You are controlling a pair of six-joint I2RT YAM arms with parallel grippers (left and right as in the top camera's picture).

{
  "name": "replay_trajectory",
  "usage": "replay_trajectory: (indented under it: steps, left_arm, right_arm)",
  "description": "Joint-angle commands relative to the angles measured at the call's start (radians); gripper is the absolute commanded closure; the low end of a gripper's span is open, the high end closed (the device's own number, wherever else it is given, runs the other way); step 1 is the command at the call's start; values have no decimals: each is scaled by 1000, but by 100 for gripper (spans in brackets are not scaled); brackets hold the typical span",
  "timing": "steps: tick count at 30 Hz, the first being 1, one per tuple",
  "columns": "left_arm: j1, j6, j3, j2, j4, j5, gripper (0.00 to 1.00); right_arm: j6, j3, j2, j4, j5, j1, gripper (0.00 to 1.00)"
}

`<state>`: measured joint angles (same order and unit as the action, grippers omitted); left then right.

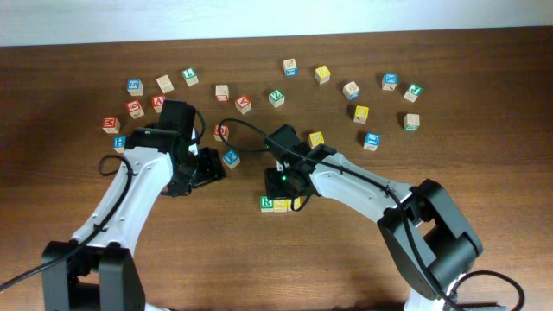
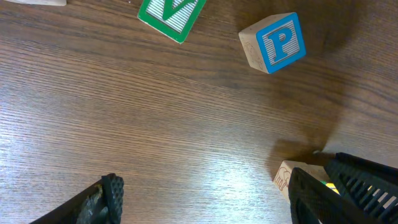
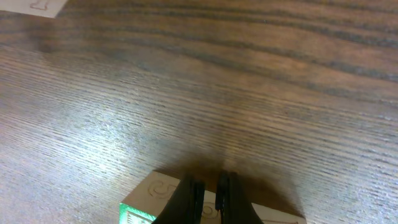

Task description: Spell out RSS

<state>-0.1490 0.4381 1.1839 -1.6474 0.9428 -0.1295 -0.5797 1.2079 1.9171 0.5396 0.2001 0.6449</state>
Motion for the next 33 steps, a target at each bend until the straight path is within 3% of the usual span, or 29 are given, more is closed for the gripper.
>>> replay_trajectory:
  steps: [1, 4, 6, 8, 14, 27, 33]
  left_arm:
    - [6, -3, 10, 4, 11, 7, 37]
    - [-15, -2, -24, -6, 9, 3, 85]
    - [-77, -2, -56, -45, -39, -6, 99]
    - [-153, 3, -69, -90, -102, -12, 100]
    - [-271, 40, -69, -238, -175, -55, 100]
    - [-282, 39, -69, -243, -195, -156, 100]
    - [-280, 39, -69, -243, -193, -48, 96]
  right_arm:
    - [-5, 16, 8, -18, 5, -8, 96]
    - [26, 124, 8, 126, -2, -93, 96]
    - [25, 146, 8, 294, -14, -182, 96]
    - [25, 112, 8, 416, -21, -209, 96]
    - [21, 35, 8, 352, 27, -151, 96]
    - [21, 35, 8, 302, 96, -113, 96]
    - [23, 37, 8, 298, 57, -124, 95]
